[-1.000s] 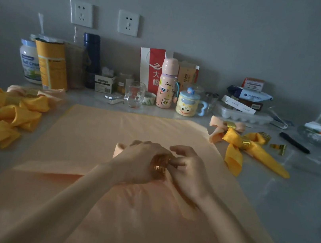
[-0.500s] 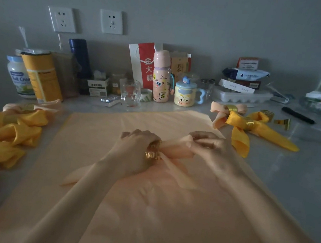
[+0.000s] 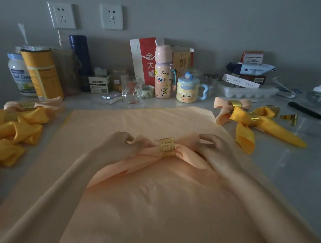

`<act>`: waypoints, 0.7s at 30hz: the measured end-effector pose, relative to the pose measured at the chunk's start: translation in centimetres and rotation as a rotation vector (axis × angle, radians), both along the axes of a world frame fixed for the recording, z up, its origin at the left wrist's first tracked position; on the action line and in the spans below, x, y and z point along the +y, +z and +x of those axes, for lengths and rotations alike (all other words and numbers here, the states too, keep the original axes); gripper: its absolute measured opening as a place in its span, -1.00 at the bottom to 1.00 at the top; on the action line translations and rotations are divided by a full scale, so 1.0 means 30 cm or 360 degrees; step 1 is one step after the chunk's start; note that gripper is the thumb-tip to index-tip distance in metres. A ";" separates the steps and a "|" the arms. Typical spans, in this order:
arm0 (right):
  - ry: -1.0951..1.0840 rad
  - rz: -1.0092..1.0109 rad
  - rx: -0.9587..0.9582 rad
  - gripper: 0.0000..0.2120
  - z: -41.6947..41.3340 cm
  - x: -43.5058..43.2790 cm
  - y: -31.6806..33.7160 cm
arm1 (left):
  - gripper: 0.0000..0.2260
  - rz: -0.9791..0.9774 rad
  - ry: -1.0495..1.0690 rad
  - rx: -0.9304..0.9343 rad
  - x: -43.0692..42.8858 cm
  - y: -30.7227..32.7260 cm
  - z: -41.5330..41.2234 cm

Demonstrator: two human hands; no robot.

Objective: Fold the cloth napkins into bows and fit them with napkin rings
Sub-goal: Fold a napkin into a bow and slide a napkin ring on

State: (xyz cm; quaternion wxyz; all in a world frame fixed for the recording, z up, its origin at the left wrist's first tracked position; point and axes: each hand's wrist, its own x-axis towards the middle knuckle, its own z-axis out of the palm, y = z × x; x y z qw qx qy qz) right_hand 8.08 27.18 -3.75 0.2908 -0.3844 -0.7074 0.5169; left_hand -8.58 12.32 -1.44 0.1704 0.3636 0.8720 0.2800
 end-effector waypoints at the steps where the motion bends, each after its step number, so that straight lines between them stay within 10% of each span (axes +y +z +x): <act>1: 0.0001 -0.0035 -0.0053 -0.60 0.001 -0.003 0.003 | -0.48 0.0035 0.0015 -0.0075 0.007 -0.002 0.008; 7: 0.0006 -0.0017 -0.0055 -0.66 0.003 -0.024 0.003 | -0.61 0.0261 0.0130 -0.0300 0.053 -0.028 0.050; 15: 0.0221 -0.0988 0.0316 -0.55 0.017 -0.028 0.039 | -0.63 0.0663 0.0350 -0.0677 0.076 -0.015 0.056; 21: 0.0057 -0.0875 0.0467 -0.64 0.002 -0.026 0.029 | -0.71 0.0909 0.0098 -0.1364 0.069 0.009 0.107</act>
